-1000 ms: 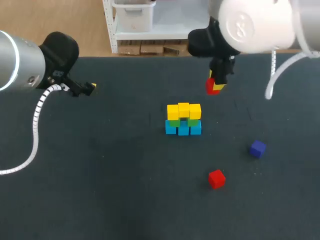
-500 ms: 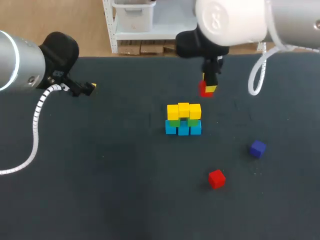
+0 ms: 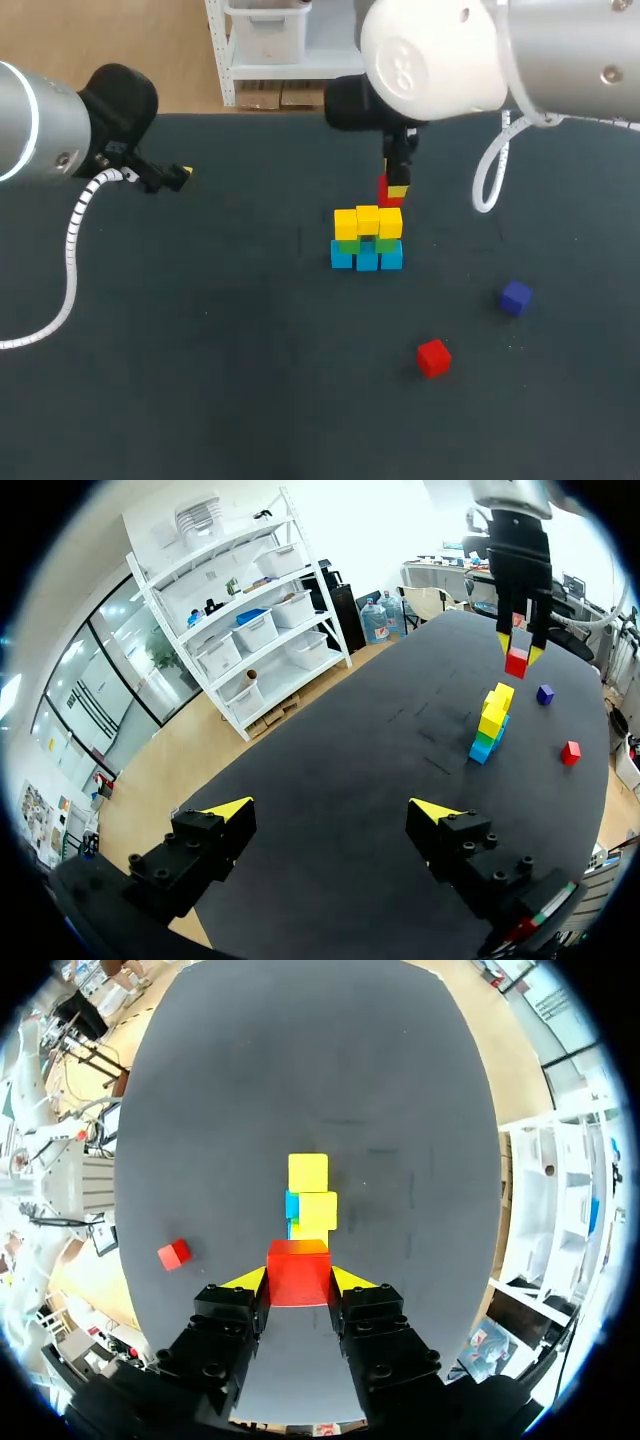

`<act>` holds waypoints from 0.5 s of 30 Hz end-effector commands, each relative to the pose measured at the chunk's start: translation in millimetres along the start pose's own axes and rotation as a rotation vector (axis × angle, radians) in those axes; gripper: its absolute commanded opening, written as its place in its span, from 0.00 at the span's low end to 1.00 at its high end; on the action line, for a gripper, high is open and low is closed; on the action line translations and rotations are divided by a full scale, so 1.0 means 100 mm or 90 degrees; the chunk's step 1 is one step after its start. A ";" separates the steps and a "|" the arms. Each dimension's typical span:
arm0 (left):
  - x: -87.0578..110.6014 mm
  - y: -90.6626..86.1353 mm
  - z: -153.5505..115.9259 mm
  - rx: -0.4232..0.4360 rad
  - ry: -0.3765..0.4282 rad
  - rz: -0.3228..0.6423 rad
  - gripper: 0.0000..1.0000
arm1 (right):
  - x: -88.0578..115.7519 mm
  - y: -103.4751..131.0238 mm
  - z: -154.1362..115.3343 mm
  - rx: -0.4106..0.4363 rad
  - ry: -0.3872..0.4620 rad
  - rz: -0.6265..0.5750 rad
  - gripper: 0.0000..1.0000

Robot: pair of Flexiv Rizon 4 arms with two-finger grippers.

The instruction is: Place the blue cubes, place green cubes on the blue cubes, place the yellow cubes on the green cubes, then place the red cubes on the yellow cubes, and place purple cube on the red cubes.

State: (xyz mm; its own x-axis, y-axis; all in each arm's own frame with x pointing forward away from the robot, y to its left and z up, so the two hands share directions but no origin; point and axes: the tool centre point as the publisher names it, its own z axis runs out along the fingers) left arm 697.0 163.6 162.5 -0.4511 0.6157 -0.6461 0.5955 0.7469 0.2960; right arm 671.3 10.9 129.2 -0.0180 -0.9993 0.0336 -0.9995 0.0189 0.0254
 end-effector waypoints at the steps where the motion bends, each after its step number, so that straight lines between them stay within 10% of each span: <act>1: 0.00 0.01 0.01 0.003 -0.002 0.001 1.00 | -0.01 0.07 0.02 0.005 -0.006 -0.003 0.00; 15: 0.00 0.01 0.01 0.003 -0.002 0.001 1.00 | -0.27 0.06 0.14 0.003 -0.015 -0.029 0.00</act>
State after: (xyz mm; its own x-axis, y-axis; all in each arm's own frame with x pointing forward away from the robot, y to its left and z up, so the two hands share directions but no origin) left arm 697.0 163.6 162.4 -0.4511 0.6157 -0.6461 0.5955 0.7468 0.2960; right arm 661.0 34.2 119.3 0.0233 -0.9997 0.0072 -0.9996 -0.0232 0.0141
